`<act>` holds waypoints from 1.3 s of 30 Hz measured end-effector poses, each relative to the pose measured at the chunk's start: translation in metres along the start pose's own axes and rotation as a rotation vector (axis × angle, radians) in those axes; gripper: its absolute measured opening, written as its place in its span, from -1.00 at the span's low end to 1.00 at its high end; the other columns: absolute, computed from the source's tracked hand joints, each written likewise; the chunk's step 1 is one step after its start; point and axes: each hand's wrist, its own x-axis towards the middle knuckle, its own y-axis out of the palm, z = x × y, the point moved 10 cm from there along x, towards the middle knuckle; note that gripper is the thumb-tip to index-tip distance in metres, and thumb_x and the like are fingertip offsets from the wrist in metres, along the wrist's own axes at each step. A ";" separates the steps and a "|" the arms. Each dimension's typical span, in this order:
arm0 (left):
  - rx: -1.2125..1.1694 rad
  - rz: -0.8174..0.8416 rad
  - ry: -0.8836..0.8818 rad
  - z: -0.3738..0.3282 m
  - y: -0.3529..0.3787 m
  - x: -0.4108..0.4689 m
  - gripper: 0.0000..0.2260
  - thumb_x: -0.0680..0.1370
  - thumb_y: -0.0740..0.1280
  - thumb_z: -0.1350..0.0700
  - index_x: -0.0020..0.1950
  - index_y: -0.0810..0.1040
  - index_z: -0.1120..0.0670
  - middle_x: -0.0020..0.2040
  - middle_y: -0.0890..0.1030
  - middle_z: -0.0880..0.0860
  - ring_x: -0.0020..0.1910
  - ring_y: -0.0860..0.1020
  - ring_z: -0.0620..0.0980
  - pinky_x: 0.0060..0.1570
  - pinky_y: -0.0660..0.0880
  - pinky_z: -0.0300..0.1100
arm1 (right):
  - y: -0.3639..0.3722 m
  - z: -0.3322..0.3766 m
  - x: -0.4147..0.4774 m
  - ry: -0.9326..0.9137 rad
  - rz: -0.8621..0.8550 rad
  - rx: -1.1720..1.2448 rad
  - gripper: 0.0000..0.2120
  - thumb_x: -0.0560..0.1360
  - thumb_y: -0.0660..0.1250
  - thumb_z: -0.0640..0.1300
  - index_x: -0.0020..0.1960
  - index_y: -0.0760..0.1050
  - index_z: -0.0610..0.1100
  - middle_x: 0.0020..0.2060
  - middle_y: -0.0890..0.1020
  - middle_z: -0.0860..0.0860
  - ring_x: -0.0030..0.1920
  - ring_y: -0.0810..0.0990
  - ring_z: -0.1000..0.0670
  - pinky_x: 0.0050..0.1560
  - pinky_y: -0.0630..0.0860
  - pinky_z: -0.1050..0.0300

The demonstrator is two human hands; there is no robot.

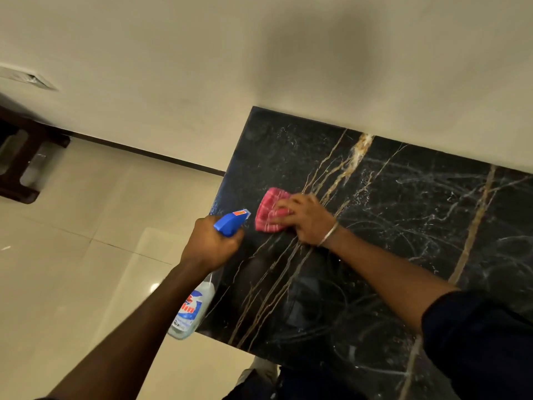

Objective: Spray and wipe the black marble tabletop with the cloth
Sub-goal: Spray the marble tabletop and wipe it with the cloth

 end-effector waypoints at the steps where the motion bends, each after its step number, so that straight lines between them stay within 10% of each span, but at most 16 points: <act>1: -0.004 -0.003 0.005 -0.003 0.000 0.004 -0.73 0.48 0.40 0.17 -0.35 0.38 -0.03 -0.47 0.42 -0.03 -0.55 0.40 -0.14 -0.53 0.28 -0.48 | -0.009 -0.033 0.010 0.127 -0.021 -0.003 -0.41 0.39 0.40 -0.19 0.33 0.45 0.26 0.37 0.44 0.01 0.29 0.41 -0.17 0.20 0.35 -0.19; 8: -0.022 -0.021 0.000 -0.017 -0.003 0.030 -0.83 0.47 0.40 0.14 -0.28 0.46 0.02 -0.38 0.55 0.17 -0.43 0.56 0.09 -0.40 0.48 -0.18 | -0.034 -0.134 0.042 0.592 -0.008 0.061 -0.48 0.52 0.33 -0.13 0.39 0.38 0.27 0.42 0.34 0.01 0.36 0.29 -0.20 0.32 0.28 -0.21; 12: -0.030 -0.020 -0.034 -0.022 -0.001 0.039 -0.86 0.47 0.41 0.15 -0.25 0.48 0.05 -0.39 0.54 0.14 -0.42 0.57 0.11 -0.37 0.51 -0.12 | -0.016 -0.053 0.016 0.433 -0.086 0.088 -0.45 0.44 0.39 -0.12 0.35 0.42 0.28 0.36 0.39 -0.01 0.28 0.36 -0.16 0.24 0.32 -0.16; 18: -0.019 -0.019 -0.060 -0.028 0.004 0.043 -0.75 0.47 0.41 0.15 -0.35 0.42 0.00 -0.48 0.46 0.01 -0.46 0.54 0.11 -0.41 0.47 -0.13 | 0.013 0.018 0.017 -0.288 0.038 0.042 -0.48 0.32 0.37 -0.07 0.26 0.52 0.24 0.29 0.49 0.03 0.21 0.42 -0.12 0.11 0.36 -0.09; 27: 0.029 -0.061 -0.068 -0.022 -0.008 0.054 -0.76 0.46 0.40 0.13 -0.34 0.39 -0.01 -0.46 0.48 0.03 -0.44 0.57 0.12 -0.43 0.41 -0.25 | -0.048 -0.175 0.104 0.533 -0.076 0.144 -0.47 0.46 0.38 -0.22 0.33 0.48 0.22 0.38 0.39 0.01 0.38 0.27 -0.21 0.33 0.26 -0.24; 39: 0.004 -0.003 0.067 -0.065 0.021 0.088 -0.77 0.48 0.39 0.15 -0.30 0.40 -0.02 -0.44 0.43 0.01 -0.48 0.42 -0.08 -0.45 0.35 -0.37 | -0.010 -0.073 0.027 0.059 -0.009 0.122 -0.46 0.36 0.40 -0.19 0.25 0.52 0.27 0.32 0.47 0.06 0.26 0.41 -0.14 0.19 0.34 -0.14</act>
